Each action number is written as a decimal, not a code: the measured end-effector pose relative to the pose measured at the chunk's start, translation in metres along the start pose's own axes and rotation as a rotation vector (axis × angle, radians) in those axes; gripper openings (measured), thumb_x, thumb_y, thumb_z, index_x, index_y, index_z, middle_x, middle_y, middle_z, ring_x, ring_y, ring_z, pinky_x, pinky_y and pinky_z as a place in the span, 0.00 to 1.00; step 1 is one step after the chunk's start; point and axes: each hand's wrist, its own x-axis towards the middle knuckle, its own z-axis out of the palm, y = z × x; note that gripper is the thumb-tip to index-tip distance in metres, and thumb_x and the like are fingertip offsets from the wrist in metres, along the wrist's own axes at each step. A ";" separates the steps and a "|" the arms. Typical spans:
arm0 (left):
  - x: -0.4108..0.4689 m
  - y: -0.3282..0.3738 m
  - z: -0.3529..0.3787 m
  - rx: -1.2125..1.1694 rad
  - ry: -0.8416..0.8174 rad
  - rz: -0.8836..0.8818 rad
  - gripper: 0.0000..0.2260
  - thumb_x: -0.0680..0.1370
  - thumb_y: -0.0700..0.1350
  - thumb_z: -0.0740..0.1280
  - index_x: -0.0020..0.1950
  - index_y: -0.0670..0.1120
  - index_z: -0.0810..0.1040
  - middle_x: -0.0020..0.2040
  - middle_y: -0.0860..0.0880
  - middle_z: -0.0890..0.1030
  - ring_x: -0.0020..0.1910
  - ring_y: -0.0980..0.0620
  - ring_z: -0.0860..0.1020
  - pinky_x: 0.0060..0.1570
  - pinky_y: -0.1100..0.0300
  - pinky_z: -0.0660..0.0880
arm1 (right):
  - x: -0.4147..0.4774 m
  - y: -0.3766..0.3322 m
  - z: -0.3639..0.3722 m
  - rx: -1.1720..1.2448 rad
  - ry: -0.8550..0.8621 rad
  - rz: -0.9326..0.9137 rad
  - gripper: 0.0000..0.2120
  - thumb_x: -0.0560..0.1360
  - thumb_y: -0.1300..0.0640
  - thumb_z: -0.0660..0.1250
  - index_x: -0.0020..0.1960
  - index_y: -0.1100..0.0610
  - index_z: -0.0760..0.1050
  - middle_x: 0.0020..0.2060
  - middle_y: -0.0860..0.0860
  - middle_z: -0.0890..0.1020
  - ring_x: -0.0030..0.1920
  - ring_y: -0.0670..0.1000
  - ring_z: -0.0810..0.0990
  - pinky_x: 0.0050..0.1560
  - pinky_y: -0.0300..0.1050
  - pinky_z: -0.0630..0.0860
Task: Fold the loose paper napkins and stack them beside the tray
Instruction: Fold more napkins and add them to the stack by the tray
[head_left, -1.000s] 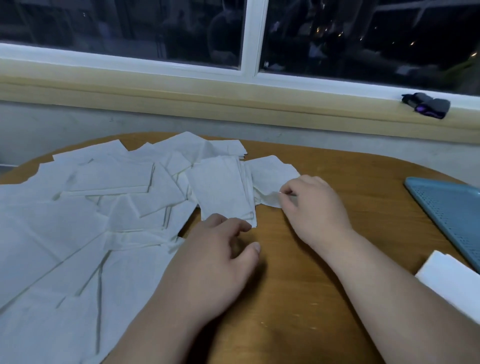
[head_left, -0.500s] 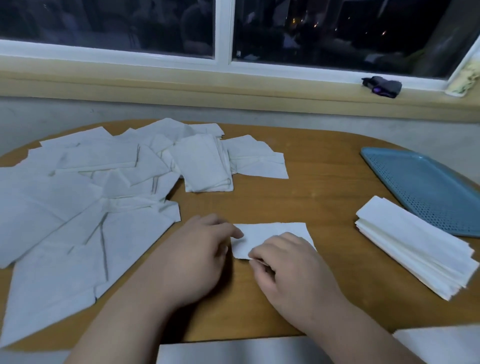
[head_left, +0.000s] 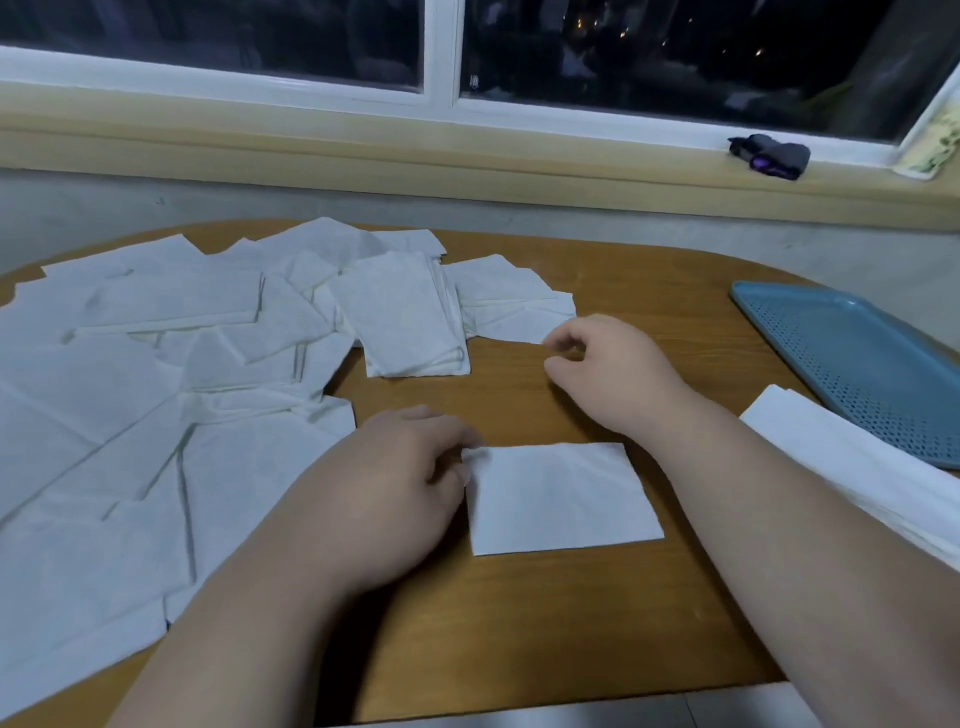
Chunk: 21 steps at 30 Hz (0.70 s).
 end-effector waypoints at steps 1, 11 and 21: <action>0.003 0.000 -0.001 -0.007 0.009 -0.009 0.10 0.81 0.50 0.62 0.59 0.61 0.77 0.55 0.64 0.76 0.57 0.63 0.72 0.58 0.62 0.71 | 0.012 0.002 0.005 -0.029 -0.023 0.007 0.13 0.78 0.52 0.65 0.62 0.47 0.79 0.60 0.43 0.78 0.63 0.46 0.73 0.57 0.40 0.67; 0.027 -0.006 -0.001 -0.073 0.107 -0.098 0.11 0.79 0.53 0.63 0.61 0.59 0.78 0.57 0.64 0.76 0.58 0.63 0.74 0.59 0.58 0.74 | 0.056 0.005 0.035 -0.071 0.006 -0.055 0.14 0.78 0.54 0.64 0.62 0.50 0.79 0.59 0.47 0.79 0.64 0.51 0.73 0.61 0.46 0.72; 0.040 -0.009 0.007 -0.092 0.247 -0.163 0.11 0.79 0.54 0.64 0.59 0.58 0.79 0.53 0.64 0.76 0.56 0.63 0.74 0.50 0.64 0.71 | 0.112 -0.016 0.038 -0.079 0.030 -0.100 0.16 0.80 0.52 0.64 0.67 0.50 0.76 0.67 0.49 0.76 0.70 0.53 0.69 0.67 0.50 0.67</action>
